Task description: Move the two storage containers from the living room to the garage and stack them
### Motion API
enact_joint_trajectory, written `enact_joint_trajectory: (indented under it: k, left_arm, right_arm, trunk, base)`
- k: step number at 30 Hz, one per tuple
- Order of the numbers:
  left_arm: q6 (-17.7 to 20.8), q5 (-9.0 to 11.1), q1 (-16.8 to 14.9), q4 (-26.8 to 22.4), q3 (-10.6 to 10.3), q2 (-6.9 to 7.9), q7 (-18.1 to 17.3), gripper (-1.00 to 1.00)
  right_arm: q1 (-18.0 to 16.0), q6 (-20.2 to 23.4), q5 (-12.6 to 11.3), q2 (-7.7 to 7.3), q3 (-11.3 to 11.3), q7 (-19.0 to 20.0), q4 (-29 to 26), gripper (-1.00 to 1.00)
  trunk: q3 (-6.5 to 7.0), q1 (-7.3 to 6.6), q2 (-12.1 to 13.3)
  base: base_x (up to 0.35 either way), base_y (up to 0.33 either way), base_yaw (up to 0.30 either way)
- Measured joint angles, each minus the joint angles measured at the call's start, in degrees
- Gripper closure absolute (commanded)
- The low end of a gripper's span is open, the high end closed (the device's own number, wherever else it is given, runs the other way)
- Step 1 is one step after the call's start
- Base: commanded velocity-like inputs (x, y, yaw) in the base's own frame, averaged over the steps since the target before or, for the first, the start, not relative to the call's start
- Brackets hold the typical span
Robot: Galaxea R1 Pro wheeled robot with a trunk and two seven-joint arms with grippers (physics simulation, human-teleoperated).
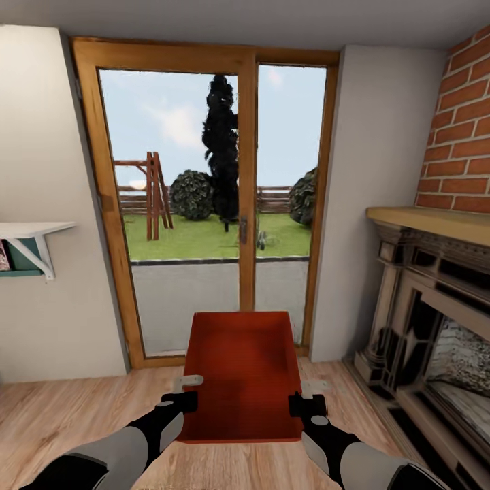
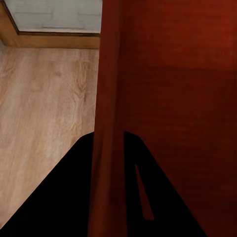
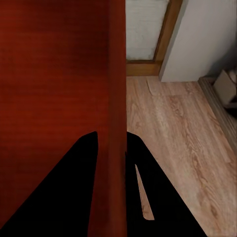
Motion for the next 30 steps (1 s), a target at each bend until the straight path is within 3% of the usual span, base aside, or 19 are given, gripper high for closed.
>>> enact_joint_trajectory:
  k: [9,30]
  left_arm:
    - [0.0,0.0,0.0,0.0,0.0,-0.03,0.1,1.0]
    - [0.1,0.1,0.0,0.0,-0.1,-0.05,0.1,1.0]
  right_arm:
    - [0.0,0.0,0.1,-0.02,0.0,0.0,0.0,1.0]
    - [0.0,0.1,0.2,-0.03,-0.1,0.0,0.0,1.0]
  trunk:
    - [0.0,0.01,0.0]
    - [0.0,0.03,0.0]
  base:
    - [-0.009,-0.032,0.267]
    - [-0.186,-0.217,0.267]
